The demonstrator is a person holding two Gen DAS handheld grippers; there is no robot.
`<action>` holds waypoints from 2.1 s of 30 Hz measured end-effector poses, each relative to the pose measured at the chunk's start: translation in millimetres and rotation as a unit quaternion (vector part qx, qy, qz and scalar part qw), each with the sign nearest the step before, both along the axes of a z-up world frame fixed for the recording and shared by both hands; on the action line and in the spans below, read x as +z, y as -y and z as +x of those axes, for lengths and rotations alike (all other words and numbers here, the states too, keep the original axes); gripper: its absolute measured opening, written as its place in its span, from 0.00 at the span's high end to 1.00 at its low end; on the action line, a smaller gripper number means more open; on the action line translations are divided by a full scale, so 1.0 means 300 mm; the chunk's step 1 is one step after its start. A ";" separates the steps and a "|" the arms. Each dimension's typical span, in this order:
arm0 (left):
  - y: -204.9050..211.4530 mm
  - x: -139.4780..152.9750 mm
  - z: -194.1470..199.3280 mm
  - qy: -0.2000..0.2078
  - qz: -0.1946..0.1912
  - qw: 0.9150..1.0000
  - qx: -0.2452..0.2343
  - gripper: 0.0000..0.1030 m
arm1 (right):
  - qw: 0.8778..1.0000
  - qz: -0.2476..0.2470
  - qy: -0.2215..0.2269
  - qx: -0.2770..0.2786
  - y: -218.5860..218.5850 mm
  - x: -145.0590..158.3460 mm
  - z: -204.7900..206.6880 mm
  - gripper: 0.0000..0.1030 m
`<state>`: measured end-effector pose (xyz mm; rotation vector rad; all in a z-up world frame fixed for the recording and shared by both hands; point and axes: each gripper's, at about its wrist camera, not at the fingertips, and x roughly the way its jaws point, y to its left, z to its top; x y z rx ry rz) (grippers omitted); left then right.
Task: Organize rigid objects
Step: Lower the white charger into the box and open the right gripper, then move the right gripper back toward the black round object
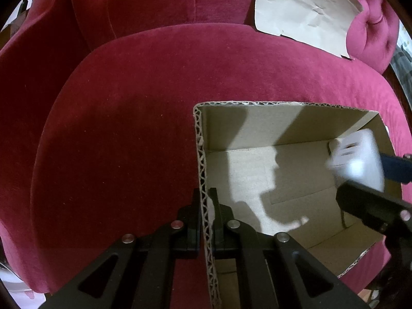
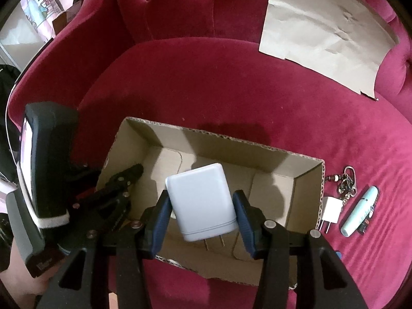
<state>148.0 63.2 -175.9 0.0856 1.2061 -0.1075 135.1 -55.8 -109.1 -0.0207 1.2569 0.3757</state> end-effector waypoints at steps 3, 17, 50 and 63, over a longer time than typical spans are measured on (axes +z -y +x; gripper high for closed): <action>0.005 0.001 -0.003 0.002 0.002 1.000 -0.001 0.95 | 1.000 -0.008 0.016 -0.008 0.006 0.019 0.005 0.18; 0.010 -0.004 -0.007 0.005 0.007 1.000 0.001 0.95 | 0.998 -0.043 0.035 -0.011 0.050 0.053 -0.004 0.00; 0.035 -0.006 -0.028 0.017 0.026 1.000 -0.003 0.95 | 0.987 -0.092 0.018 -0.132 0.554 0.077 -0.132 0.00; 0.022 -0.005 -0.021 0.012 0.019 1.000 0.000 0.95 | 0.990 -0.082 -0.007 -0.118 0.581 -0.055 -0.201 0.00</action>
